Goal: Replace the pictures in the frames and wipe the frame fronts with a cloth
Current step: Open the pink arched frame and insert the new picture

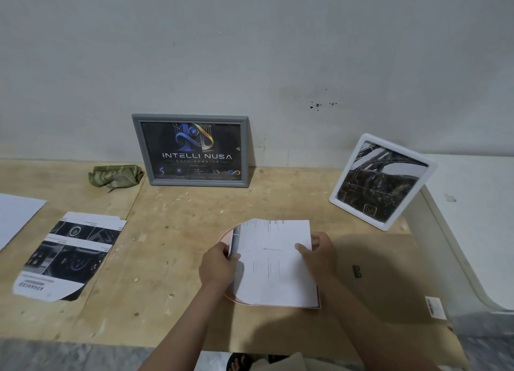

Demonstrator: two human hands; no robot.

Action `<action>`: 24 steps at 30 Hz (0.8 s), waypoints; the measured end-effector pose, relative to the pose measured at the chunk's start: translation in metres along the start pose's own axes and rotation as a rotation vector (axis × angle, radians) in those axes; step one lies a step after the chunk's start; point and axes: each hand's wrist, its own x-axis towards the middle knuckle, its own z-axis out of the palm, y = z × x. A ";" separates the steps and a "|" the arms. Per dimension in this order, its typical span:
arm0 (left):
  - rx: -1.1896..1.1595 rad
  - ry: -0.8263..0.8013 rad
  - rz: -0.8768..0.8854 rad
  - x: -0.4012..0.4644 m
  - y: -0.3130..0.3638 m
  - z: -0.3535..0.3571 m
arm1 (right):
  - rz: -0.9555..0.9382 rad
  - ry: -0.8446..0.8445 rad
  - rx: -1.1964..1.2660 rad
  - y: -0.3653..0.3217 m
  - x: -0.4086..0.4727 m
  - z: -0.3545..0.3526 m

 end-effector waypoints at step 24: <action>-0.498 0.242 -0.283 0.020 -0.111 -0.115 | -0.182 -0.358 -0.084 -0.108 -0.014 0.140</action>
